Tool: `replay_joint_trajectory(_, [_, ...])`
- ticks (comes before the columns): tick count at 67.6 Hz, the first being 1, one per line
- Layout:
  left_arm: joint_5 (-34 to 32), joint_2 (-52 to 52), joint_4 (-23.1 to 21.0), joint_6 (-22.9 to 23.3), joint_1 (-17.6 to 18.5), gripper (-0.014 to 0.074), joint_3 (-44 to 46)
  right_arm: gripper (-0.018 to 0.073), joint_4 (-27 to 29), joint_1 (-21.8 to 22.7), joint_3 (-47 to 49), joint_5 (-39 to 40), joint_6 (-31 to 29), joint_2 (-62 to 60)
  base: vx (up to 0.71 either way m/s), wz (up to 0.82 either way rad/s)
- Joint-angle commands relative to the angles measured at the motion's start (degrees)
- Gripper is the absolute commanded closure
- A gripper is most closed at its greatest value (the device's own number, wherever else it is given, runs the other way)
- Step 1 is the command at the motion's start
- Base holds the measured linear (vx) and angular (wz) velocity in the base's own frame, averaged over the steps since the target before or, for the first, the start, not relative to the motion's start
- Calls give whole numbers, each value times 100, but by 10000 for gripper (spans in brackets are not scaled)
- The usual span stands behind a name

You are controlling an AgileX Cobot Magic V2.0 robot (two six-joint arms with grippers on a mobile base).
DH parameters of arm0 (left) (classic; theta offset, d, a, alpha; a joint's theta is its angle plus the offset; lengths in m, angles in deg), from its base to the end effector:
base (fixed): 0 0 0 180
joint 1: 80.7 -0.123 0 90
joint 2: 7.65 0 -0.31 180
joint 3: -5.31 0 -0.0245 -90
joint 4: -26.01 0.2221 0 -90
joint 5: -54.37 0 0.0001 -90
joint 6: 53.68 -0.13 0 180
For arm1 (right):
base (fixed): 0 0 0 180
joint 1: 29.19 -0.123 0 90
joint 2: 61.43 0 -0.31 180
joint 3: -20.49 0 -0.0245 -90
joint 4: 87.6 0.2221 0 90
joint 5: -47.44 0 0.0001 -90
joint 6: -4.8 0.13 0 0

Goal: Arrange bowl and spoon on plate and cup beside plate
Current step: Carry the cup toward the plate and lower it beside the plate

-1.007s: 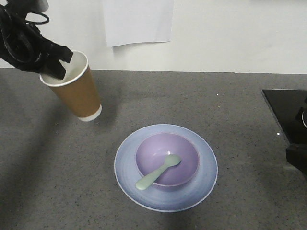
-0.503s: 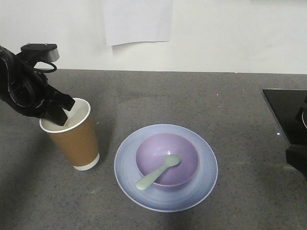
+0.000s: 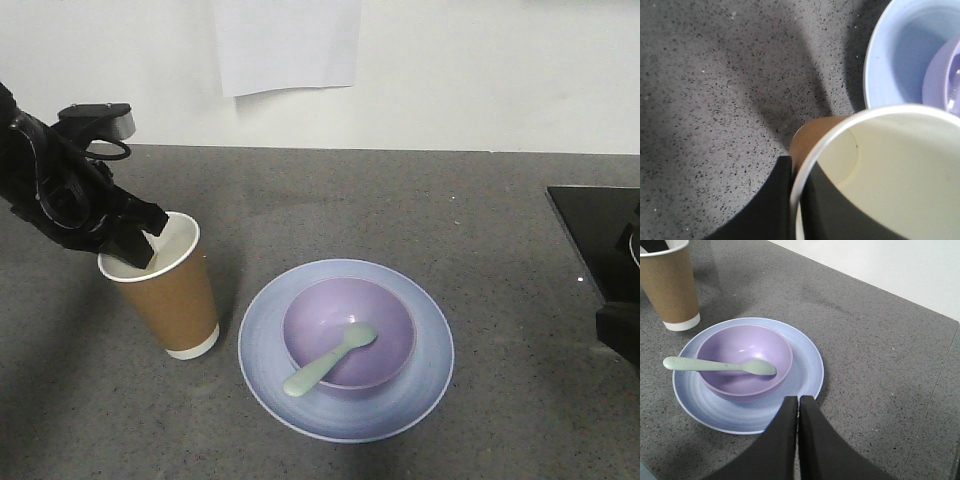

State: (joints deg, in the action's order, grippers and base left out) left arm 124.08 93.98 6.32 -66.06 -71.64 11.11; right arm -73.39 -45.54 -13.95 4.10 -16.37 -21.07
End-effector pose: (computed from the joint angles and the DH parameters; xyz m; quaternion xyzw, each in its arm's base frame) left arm 0.3086 -0.0908 0.3096 0.1439 0.9676 -0.1629 0.1288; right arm 0.0759 0.0451 0.3469 -0.2420 0.8168 0.0975 0.5146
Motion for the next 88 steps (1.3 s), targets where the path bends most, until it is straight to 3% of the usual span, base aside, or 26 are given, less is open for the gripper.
replay_joint_trajectory(1, [-146, -114, -219, -1, 55, 605, 121, 565, 52, 28, 146, 351, 1, 35, 0, 0])
replay_joint_trajectory(48, [29, -41, -456, -324, 55, 579, 121, 565, 52, 28, 146, 351, 1, 35, 0, 0])
replay_joint_trajectory(88, [52, -41, -621, -366, 55, 346, 121, 565, 47, 28, 146, 351, 1, 35, 0, 0])
